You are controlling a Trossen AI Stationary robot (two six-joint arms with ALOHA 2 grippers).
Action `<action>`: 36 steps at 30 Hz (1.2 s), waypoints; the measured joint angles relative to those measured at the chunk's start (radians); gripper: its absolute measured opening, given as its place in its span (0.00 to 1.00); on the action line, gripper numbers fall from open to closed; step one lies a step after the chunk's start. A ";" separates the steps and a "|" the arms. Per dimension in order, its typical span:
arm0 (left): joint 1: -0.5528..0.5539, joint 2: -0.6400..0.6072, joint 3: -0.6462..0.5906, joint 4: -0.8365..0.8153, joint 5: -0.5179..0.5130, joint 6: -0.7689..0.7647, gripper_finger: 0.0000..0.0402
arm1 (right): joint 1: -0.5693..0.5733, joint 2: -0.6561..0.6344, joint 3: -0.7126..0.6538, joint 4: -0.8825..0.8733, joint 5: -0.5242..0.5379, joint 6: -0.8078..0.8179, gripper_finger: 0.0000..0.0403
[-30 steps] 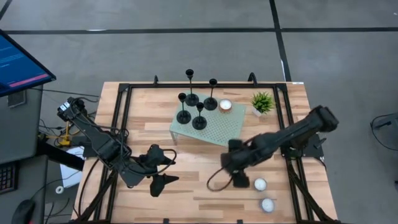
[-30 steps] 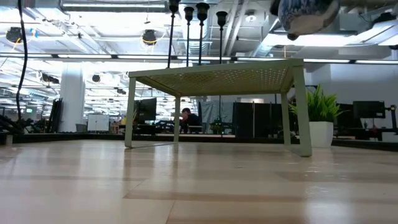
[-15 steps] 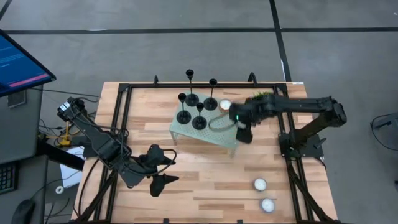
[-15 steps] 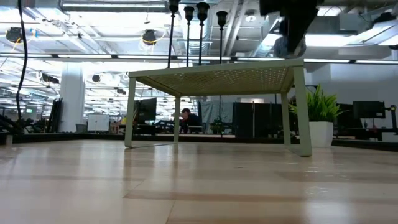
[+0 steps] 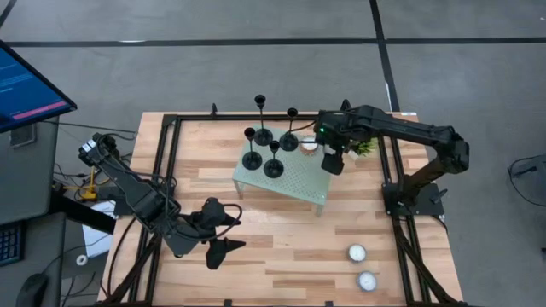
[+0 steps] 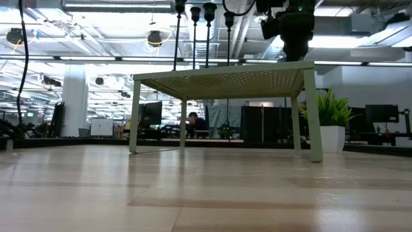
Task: Pick & Place candle stick holders
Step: Put the blue scented candle on the shelf
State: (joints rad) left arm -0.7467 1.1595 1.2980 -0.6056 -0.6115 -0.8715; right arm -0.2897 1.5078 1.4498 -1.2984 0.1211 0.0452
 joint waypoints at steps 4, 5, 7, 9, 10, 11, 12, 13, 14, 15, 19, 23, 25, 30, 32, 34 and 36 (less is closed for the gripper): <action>0.000 0.000 0.000 0.000 -0.010 0.000 0.80 | 0.002 0.003 0.000 0.013 0.000 -0.005 0.71; 0.000 0.000 0.000 0.000 -0.010 0.000 0.80 | 0.002 0.003 0.000 0.024 0.000 -0.008 0.71; 0.000 0.000 0.000 0.000 -0.010 0.000 0.80 | 0.001 0.003 0.000 0.032 0.005 -0.011 0.71; 0.000 0.000 0.000 0.000 -0.010 0.000 0.80 | 0.001 0.003 0.000 0.028 0.008 -0.011 0.71; 0.000 0.000 0.000 0.000 -0.010 0.000 0.80 | 0.001 0.003 0.000 0.027 0.008 -0.011 0.71; 0.000 0.000 0.000 0.000 -0.010 -0.001 0.80 | 0.001 0.003 -0.004 0.031 0.008 -0.011 0.71; 0.000 0.000 0.000 0.000 -0.010 -0.004 0.80 | 0.002 0.002 -0.012 0.037 0.008 -0.011 0.71; 0.000 0.000 0.000 0.000 -0.010 -0.007 0.80 | 0.005 0.002 -0.020 0.040 0.008 -0.011 0.71; 0.000 0.000 0.000 0.000 -0.010 -0.008 0.80 | 0.008 0.002 -0.029 0.044 0.008 -0.011 0.71; 0.000 0.000 0.000 0.000 -0.010 -0.008 0.80 | 0.009 0.002 -0.037 0.049 0.008 -0.011 0.71; 0.000 0.000 0.000 0.002 -0.010 -0.008 0.80 | 0.007 0.002 -0.080 0.077 0.009 -0.019 0.71; 0.000 0.000 0.000 0.002 -0.010 -0.008 0.80 | 0.006 0.002 -0.099 0.091 0.016 -0.023 0.71; 0.000 0.000 0.000 0.002 -0.010 -0.008 0.80 | 0.006 0.002 -0.099 0.111 0.023 -0.029 0.71; 0.000 0.000 0.000 0.002 -0.010 -0.008 0.80 | 0.006 0.002 -0.098 0.131 0.026 -0.030 0.71; 0.000 0.000 0.000 0.002 -0.010 -0.008 0.80 | 0.006 0.002 -0.098 0.131 0.026 -0.035 0.71; 0.000 0.000 0.000 0.004 -0.010 -0.008 0.80 | 0.006 0.002 -0.098 0.132 0.028 -0.037 0.71; 0.000 0.000 0.000 0.005 -0.010 -0.008 0.80 | 0.006 0.002 -0.098 0.132 0.029 -0.038 0.71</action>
State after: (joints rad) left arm -0.7467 1.1597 1.2980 -0.6001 -0.6212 -0.8795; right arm -0.2832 1.5101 1.3514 -1.1664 0.1498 0.0076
